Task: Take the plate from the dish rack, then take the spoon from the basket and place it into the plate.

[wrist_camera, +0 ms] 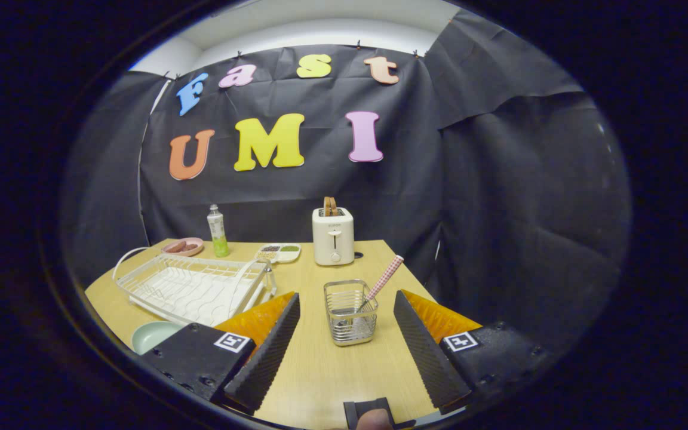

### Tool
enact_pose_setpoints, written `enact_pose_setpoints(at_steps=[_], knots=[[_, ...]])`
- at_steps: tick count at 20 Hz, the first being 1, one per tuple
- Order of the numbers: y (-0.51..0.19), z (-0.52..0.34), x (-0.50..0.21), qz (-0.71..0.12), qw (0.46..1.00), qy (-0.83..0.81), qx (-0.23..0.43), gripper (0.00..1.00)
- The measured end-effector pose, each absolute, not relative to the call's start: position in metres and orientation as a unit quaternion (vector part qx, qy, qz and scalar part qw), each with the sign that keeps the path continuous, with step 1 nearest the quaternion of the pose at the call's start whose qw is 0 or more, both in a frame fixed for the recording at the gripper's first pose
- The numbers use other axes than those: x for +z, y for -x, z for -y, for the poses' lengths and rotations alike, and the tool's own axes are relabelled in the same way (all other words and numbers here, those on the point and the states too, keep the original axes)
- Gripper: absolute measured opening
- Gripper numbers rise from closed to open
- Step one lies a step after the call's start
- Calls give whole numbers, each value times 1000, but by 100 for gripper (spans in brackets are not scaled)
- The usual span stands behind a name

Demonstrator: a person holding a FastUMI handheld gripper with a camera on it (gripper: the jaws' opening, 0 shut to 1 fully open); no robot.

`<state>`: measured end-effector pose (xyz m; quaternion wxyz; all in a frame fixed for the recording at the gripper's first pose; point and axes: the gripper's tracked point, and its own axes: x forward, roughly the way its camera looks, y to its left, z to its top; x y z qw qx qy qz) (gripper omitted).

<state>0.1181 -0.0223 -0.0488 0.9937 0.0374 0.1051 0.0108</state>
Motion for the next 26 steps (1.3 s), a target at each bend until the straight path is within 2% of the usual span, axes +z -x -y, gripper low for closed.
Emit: enact_pose_setpoints(at_steps=[7,9,13,15,21,26], knots=[[-200,45,-79,-164,981,-97,38,100],[-220,46,-84,-179,977,-105,39,97],[-244,51,-87,-207,969,-133,38,83],[-251,53,-89,-217,965,-139,39,72],[-243,49,-77,-216,965,-143,44,31],[-224,32,-68,-224,957,-178,56,15]])
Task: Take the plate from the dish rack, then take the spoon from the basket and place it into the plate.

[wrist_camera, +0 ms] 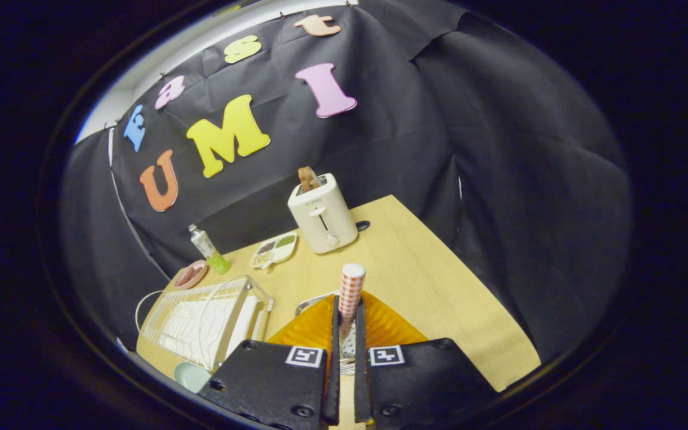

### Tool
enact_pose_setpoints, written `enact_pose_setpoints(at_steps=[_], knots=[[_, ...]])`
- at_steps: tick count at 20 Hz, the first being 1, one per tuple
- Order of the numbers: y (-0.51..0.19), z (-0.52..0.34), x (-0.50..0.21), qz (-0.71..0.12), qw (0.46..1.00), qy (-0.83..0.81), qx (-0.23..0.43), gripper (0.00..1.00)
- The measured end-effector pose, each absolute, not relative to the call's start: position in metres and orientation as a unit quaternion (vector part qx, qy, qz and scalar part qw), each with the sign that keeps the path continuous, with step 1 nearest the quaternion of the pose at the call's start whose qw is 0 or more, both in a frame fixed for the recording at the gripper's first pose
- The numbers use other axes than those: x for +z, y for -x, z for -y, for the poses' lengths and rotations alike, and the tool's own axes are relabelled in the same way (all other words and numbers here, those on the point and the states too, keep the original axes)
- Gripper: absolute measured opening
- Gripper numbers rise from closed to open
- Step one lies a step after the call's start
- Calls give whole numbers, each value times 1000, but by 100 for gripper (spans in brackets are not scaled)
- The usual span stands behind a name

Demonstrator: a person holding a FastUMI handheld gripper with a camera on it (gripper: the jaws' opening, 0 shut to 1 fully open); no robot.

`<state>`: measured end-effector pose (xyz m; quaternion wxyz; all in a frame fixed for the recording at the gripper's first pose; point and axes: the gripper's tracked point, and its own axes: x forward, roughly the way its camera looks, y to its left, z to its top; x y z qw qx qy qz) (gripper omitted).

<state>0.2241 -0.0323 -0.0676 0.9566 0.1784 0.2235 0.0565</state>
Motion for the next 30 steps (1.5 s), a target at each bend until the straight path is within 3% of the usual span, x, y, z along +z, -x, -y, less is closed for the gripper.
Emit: enact_pose_setpoints(at_steps=[14,19,24,30], knots=[[-174,28,36,-81,981,-174,-2,11],[-118,-38,53,-69,987,-135,51,11],[-61,-119,35,-90,982,-92,135,11],[-25,-184,0,-104,975,-81,180,11]])
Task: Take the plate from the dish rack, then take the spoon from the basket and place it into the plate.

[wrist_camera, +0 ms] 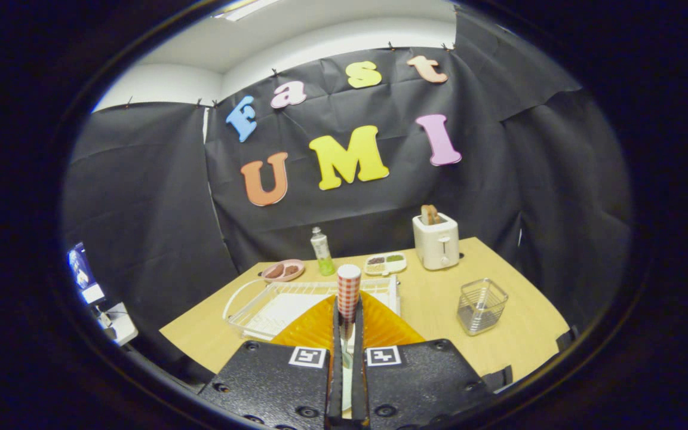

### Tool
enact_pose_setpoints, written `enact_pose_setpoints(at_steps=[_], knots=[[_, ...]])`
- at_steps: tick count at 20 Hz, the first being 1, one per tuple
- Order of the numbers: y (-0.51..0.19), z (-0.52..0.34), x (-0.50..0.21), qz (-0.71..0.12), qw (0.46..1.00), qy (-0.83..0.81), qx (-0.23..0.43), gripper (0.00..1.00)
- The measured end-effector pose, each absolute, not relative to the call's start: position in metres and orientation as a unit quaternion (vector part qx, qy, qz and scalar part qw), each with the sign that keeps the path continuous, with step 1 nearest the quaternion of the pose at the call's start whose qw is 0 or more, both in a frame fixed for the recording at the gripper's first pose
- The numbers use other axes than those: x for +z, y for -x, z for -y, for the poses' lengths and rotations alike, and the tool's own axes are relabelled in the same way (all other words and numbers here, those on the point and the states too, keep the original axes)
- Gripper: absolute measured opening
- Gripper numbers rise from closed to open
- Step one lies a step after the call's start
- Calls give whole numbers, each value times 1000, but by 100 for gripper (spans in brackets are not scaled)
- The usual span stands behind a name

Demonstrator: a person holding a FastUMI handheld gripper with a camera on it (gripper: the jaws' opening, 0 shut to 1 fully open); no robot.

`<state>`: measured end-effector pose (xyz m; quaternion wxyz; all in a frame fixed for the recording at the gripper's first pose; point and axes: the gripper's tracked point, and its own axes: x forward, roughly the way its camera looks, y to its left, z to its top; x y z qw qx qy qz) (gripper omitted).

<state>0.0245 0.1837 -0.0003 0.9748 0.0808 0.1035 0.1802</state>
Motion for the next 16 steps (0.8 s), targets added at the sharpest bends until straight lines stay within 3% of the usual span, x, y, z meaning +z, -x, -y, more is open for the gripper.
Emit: enact_pose_setpoints(at_steps=[9,16], knots=[[-19,-246,-57,-101,979,-63,164,11],[-17,-289,-94,-141,968,-85,188,11]])
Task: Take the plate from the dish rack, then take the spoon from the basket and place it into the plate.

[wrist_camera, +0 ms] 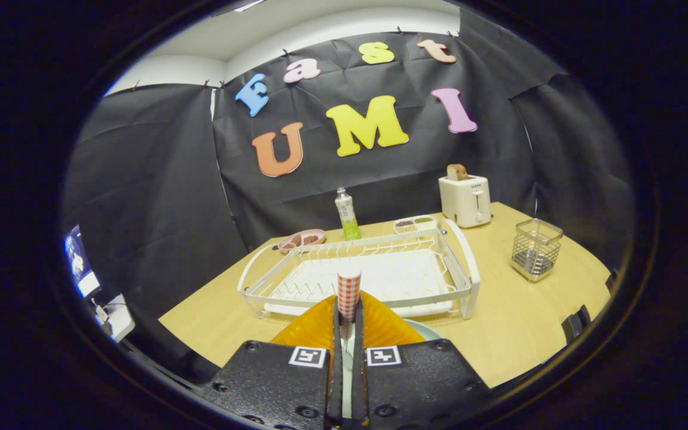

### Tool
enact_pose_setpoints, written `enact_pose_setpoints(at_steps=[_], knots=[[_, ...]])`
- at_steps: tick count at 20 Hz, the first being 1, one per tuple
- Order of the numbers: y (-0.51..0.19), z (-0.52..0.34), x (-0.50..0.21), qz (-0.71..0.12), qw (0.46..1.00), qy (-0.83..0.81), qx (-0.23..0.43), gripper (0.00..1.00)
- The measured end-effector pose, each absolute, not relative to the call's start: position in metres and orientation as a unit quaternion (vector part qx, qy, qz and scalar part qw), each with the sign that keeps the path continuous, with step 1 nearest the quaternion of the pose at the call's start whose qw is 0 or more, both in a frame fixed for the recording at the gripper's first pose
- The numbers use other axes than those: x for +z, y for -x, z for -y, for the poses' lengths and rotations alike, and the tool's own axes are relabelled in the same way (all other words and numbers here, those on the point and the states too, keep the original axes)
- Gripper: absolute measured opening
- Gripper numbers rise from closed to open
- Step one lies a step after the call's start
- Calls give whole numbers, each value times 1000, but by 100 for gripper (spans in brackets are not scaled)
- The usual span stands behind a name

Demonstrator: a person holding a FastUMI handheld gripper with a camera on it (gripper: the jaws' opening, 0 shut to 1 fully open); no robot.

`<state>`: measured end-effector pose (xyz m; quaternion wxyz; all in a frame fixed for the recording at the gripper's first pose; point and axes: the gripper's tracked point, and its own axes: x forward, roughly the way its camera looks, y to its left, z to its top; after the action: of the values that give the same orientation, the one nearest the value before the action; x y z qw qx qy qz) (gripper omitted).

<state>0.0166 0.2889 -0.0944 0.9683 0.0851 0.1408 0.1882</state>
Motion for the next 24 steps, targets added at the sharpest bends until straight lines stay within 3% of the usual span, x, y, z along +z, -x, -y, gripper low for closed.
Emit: enact_pose_setpoints(at_steps=[6,11,12,15,17,18,21,24], knots=[[-22,-292,-105,-148,964,-99,197,12],[-24,-284,-105,-133,967,-98,196,18],[-27,-280,-103,-123,970,-94,190,24],[-29,-268,-96,-101,975,-85,181,63],[-31,-260,-92,-86,979,-76,170,74],[-30,-256,-87,-76,981,-68,163,85],[-27,-244,-73,-44,988,-44,144,98],[-17,-239,-61,-27,988,-32,151,98]])
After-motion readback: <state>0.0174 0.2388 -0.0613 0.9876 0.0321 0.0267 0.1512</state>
